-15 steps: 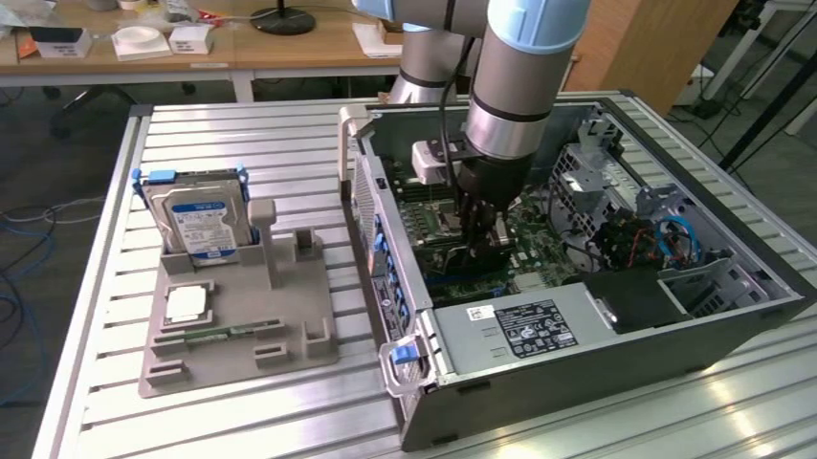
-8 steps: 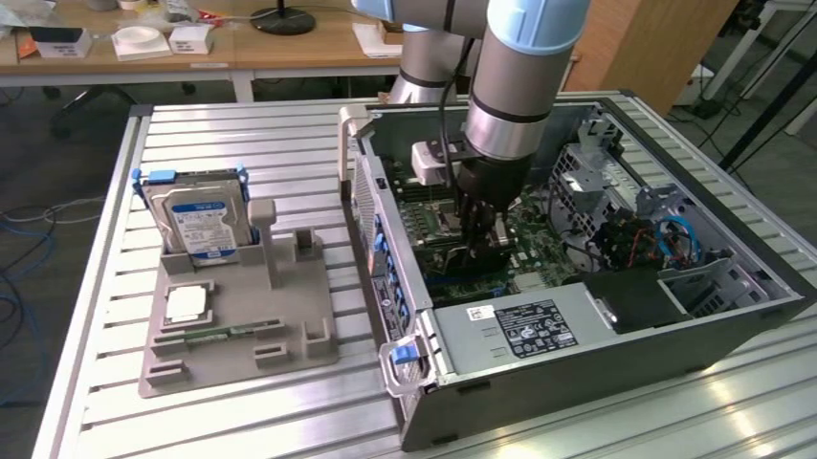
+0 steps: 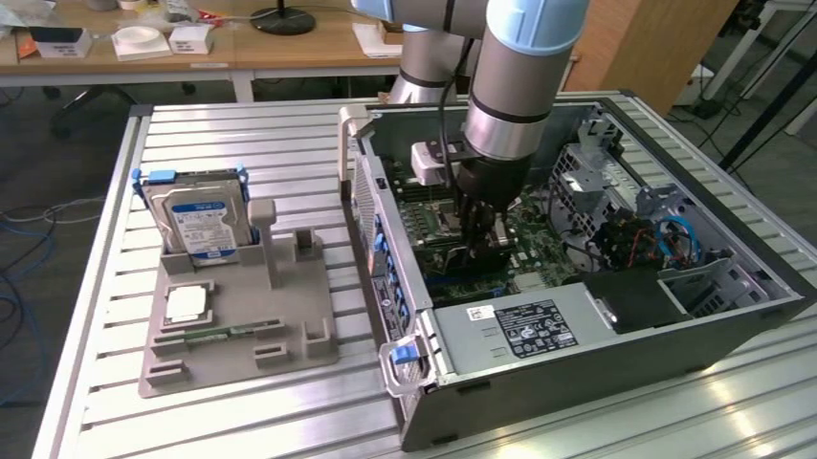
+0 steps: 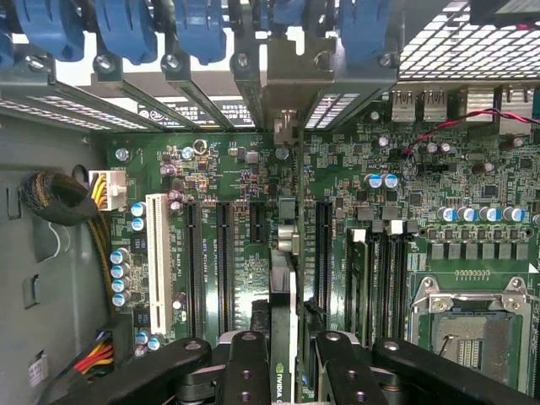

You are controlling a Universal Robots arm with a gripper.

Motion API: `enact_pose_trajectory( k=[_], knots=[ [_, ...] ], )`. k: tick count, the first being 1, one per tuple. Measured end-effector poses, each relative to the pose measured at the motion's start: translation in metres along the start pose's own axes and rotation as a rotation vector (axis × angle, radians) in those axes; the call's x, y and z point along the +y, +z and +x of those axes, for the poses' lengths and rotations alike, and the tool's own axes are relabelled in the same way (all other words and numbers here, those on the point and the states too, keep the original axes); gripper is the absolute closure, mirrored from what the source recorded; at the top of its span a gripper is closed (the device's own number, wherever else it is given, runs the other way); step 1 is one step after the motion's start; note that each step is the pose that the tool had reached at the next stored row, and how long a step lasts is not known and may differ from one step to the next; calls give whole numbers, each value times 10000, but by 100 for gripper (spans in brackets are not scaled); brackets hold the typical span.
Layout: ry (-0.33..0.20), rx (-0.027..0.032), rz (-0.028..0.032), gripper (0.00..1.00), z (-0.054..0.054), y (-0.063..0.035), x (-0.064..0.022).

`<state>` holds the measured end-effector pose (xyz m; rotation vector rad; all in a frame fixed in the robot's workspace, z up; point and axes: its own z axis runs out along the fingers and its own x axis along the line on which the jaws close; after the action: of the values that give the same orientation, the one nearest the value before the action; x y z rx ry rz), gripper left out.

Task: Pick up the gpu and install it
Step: 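Insert the gpu into the slot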

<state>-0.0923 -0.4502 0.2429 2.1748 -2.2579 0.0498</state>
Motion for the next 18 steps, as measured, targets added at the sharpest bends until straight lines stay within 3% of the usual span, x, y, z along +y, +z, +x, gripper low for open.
enact_pose_trajectory(
  k=[3, 7, 14, 18],
  knots=[
    [10, -16, 8, 73, -2, 7, 3],
    [0, 1, 0, 55, 0, -1, 0],
    [-2, 0, -1, 55, 8, -285, 9],
    [0, -4, 0, 56, 8, -293, 10]
  ],
)
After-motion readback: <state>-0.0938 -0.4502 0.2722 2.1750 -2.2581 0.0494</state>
